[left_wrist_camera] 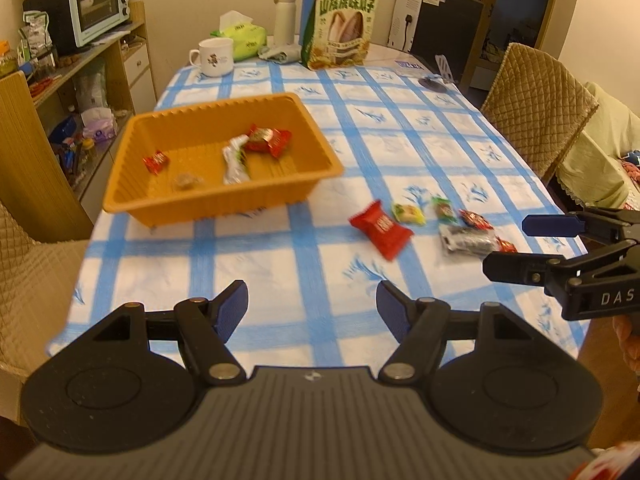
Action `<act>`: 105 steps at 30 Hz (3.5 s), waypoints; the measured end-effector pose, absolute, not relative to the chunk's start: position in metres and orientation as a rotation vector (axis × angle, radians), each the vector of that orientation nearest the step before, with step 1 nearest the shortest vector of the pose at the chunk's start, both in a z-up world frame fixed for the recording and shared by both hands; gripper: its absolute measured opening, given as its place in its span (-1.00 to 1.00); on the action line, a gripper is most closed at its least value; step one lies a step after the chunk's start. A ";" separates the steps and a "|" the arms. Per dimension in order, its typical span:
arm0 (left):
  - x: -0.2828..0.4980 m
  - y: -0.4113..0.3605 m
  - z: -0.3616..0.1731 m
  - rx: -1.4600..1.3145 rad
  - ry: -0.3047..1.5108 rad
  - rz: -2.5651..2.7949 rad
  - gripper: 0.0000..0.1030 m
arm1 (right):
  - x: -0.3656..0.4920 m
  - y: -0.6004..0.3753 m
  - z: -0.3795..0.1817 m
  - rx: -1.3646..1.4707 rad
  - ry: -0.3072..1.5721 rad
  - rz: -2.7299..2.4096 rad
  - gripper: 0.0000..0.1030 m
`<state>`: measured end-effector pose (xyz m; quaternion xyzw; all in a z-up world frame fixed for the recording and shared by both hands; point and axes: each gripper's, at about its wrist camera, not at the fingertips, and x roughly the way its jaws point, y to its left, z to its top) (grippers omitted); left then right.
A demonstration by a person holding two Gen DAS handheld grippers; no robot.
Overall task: Organize snacks
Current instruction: 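Move both tools back toward the snacks left on the tablecloth, then grasp the red-gold wrapped candy with the right gripper, then grasp the yellow-green wrapped candy with the left gripper while the right holds its candy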
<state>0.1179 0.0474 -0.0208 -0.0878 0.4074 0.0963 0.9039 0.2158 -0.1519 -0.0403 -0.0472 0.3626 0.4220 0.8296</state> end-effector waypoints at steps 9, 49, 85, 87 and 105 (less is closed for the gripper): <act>0.115 0.011 -0.030 -0.180 0.852 0.204 0.34 | 0.217 -0.196 -0.056 -0.106 0.799 0.865 0.73; 0.238 -0.025 -0.052 -0.001 0.860 0.067 0.28 | 0.319 -0.206 -0.090 -0.084 0.803 0.697 0.01; 0.301 -0.016 -0.090 0.099 0.929 -0.057 0.06 | 0.364 -0.171 -0.140 -0.125 0.914 0.593 -0.48; 0.303 -0.018 -0.094 0.123 0.933 -0.062 0.05 | 0.363 -0.172 -0.138 -0.133 0.898 0.593 -0.58; 0.336 -0.036 -0.132 0.382 0.967 -0.163 -0.09 | 0.369 -0.225 -0.120 0.024 0.888 0.489 -0.59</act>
